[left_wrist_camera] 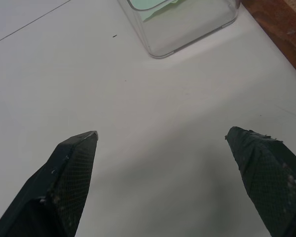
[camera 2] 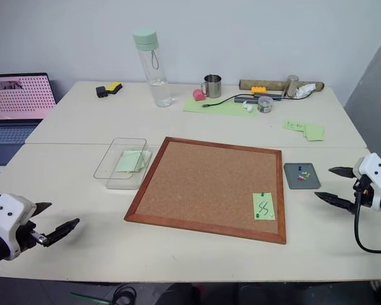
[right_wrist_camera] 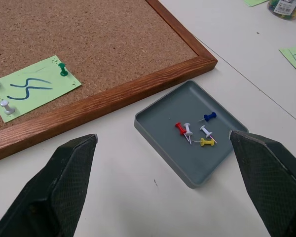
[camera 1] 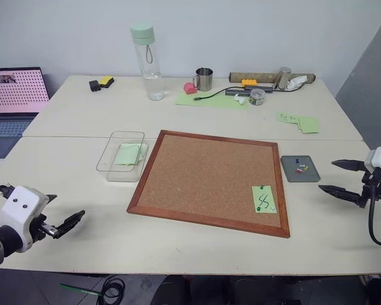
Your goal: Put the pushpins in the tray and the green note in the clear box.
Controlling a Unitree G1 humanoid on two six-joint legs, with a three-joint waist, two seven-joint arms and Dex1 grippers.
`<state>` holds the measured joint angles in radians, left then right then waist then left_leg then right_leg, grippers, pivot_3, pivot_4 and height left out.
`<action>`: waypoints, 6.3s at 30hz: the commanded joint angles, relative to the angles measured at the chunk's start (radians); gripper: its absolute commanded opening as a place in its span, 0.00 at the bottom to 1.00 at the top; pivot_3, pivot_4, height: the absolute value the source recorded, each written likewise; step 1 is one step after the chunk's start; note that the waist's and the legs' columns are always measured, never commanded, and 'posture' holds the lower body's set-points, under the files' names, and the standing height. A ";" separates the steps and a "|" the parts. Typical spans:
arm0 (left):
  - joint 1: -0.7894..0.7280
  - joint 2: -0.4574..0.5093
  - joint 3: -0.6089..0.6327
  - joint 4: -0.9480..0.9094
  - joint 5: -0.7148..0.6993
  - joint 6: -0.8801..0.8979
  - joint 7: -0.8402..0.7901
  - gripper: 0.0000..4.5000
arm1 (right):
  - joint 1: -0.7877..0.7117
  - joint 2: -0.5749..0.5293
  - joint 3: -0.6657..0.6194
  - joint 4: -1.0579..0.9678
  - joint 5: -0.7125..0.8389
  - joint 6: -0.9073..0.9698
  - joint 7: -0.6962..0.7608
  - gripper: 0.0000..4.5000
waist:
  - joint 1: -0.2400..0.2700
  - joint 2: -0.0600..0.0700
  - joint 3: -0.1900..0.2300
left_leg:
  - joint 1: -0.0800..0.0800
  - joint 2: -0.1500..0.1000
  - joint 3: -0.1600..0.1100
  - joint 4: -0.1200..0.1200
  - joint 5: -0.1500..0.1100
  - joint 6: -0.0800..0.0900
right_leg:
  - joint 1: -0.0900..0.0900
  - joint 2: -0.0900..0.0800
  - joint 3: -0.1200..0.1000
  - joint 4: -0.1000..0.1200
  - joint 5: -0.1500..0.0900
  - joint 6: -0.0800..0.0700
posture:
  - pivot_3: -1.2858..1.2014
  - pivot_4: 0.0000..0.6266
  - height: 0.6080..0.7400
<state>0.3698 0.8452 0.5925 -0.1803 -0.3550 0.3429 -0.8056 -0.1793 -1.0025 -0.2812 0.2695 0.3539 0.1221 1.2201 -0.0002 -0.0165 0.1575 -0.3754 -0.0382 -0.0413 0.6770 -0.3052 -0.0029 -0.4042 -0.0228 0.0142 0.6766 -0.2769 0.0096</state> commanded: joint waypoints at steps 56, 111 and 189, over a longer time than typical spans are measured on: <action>-0.690 -0.265 -0.759 -0.101 0.019 0.081 -0.041 0.01 | 0.046 0.112 0.042 -0.403 0.105 0.207 -0.113 1.00 | 0.001 -0.001 0.000 | -0.001 -0.001 -0.001 0.002 0.000 0.000 | 0.000 0.001 0.000 0.002 0.000 0.001 | 0.52 0.24 1.00; -0.791 -0.571 -0.872 0.494 0.276 -0.216 0.065 0.00 | -0.185 0.308 0.262 -0.101 -0.028 0.144 -0.091 0.02 | -0.001 -0.001 -0.001 | 0.000 -0.001 -0.001 0.004 0.001 -0.001 | 0.000 0.001 0.000 0.004 0.000 0.001 | 0.52 0.24 1.00; -0.776 -0.585 -0.894 0.489 0.295 -0.216 0.057 0.00 | -0.024 0.068 0.134 -0.322 0.000 0.192 -0.044 0.99 | 0.001 0.003 -0.006 | 0.001 -0.001 -0.001 0.003 0.001 0.000 | 0.002 0.001 0.000 0.003 0.000 0.001 | 0.52 0.24 1.00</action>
<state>-0.4348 0.2477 -0.2879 0.2669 -0.0854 0.1035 -0.7368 -0.2560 -0.9265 -0.1426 0.0816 0.3058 0.2884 1.1433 0.0008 -0.0133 0.1514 -0.3744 -0.0390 -0.0419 0.6800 -0.3047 -0.0033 -0.4020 -0.0213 0.0145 0.6792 -0.2767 0.0111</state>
